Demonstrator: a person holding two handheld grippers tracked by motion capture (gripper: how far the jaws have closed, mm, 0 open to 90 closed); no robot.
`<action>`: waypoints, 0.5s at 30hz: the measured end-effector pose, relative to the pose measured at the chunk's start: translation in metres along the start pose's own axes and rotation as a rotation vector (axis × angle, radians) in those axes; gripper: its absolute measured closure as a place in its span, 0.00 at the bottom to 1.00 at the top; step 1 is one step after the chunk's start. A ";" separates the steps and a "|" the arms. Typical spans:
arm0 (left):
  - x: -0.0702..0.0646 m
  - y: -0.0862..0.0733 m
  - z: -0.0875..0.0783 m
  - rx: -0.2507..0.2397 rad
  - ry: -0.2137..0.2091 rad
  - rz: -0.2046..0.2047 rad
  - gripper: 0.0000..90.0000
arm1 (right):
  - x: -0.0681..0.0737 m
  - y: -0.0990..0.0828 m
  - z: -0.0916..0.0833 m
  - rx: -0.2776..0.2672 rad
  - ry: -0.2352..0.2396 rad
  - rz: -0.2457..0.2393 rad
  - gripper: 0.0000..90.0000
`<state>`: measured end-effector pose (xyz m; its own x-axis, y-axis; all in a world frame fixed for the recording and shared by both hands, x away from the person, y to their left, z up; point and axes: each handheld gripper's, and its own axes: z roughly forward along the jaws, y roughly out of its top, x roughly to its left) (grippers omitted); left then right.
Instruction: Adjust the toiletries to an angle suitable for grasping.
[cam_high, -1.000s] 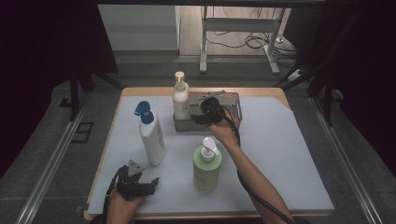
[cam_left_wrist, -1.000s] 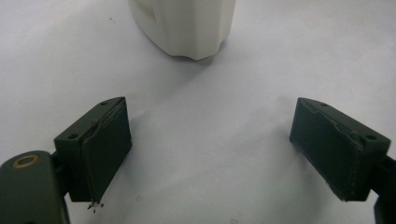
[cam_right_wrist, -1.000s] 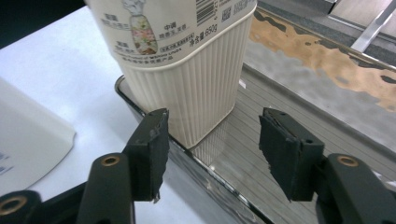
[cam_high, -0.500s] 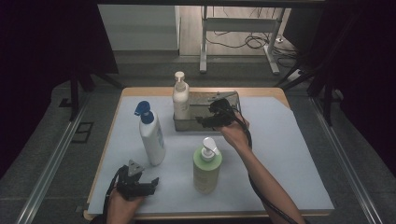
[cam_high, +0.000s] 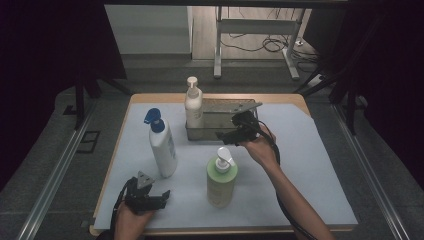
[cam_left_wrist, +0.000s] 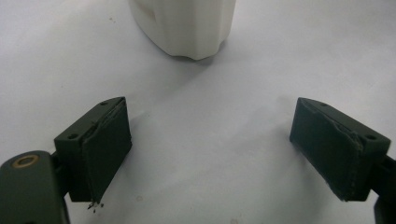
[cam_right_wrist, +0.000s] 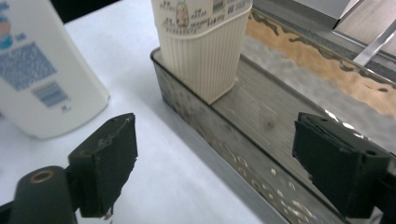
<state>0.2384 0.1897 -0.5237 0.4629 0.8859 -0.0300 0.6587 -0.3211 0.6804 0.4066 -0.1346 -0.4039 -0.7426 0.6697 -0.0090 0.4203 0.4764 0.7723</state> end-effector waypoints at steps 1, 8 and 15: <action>0.000 0.000 0.000 0.000 0.000 0.000 0.14 | 0.001 -0.003 -0.005 -0.003 0.004 -0.010 0.14; 0.000 0.000 0.000 0.000 0.001 0.000 0.14 | 0.004 -0.012 -0.017 0.005 0.014 -0.028 0.04; 0.000 0.000 0.000 0.000 0.001 0.000 0.14 | 0.002 -0.024 -0.029 0.022 -0.020 -0.048 0.00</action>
<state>0.2384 0.1898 -0.5236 0.4626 0.8861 -0.0294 0.6586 -0.3213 0.6804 0.3795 -0.1614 -0.4038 -0.7516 0.6570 -0.0586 0.3959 0.5204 0.7566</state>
